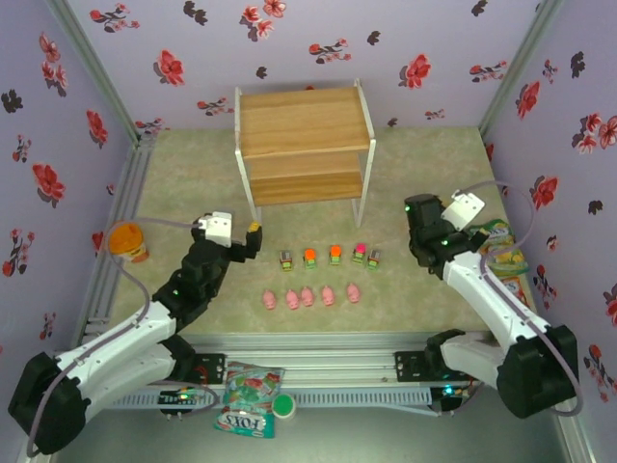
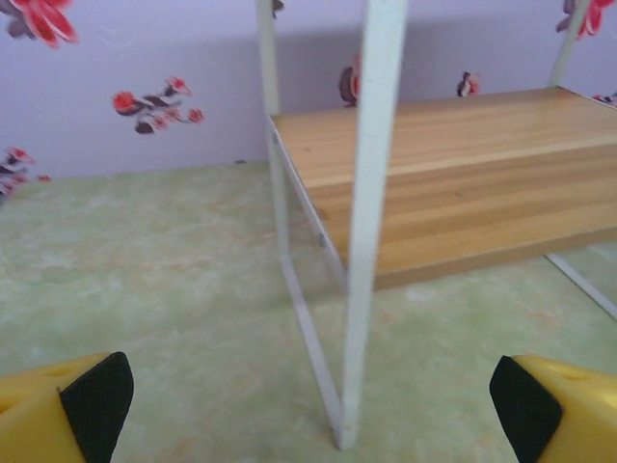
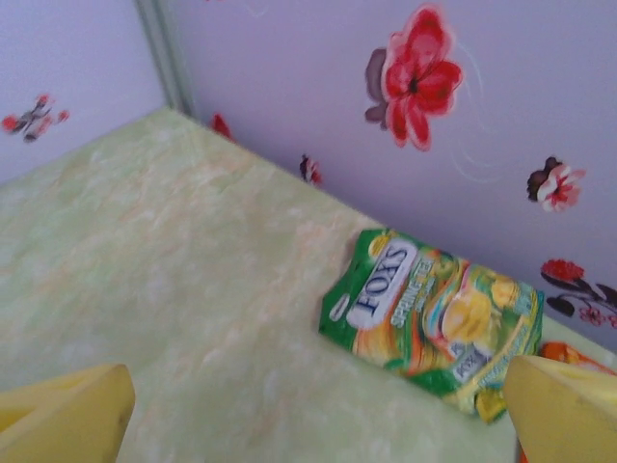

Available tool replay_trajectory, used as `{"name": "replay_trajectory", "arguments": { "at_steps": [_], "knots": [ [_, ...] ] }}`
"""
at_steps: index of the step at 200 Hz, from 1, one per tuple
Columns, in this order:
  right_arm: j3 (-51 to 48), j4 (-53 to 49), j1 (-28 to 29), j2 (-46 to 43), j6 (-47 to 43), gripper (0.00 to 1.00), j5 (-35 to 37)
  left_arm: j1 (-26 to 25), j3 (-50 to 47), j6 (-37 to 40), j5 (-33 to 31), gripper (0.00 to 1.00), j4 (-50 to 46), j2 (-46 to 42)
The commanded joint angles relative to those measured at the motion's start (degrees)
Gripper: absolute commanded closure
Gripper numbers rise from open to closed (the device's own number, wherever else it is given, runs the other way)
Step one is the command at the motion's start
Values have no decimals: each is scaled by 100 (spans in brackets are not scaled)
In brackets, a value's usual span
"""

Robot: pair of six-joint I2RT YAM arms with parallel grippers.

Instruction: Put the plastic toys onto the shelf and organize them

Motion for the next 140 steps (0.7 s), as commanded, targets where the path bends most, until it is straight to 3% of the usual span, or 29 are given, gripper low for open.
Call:
{"name": "replay_trajectory", "arguments": {
  "at_steps": [1,24,53,109,140],
  "knots": [
    [153,-1391,903,-122,879,1,446,-234,143,-580,-293,1,-759,-70],
    [251,-1901,2061,-152,1183,1,770,-340,308,-1183,-420,0,-1376,-77],
    [125,-2128,3600,-238,1288,1,1177,-509,147,-1359,-106,0,-1356,-35],
    [22,-2420,5492,101,1869,1,693,-584,424,-1575,-132,0,-1510,622],
    [-192,-2046,6170,512,2552,1,337,-677,767,-1614,-136,4,-1626,1259]
  ]
}}
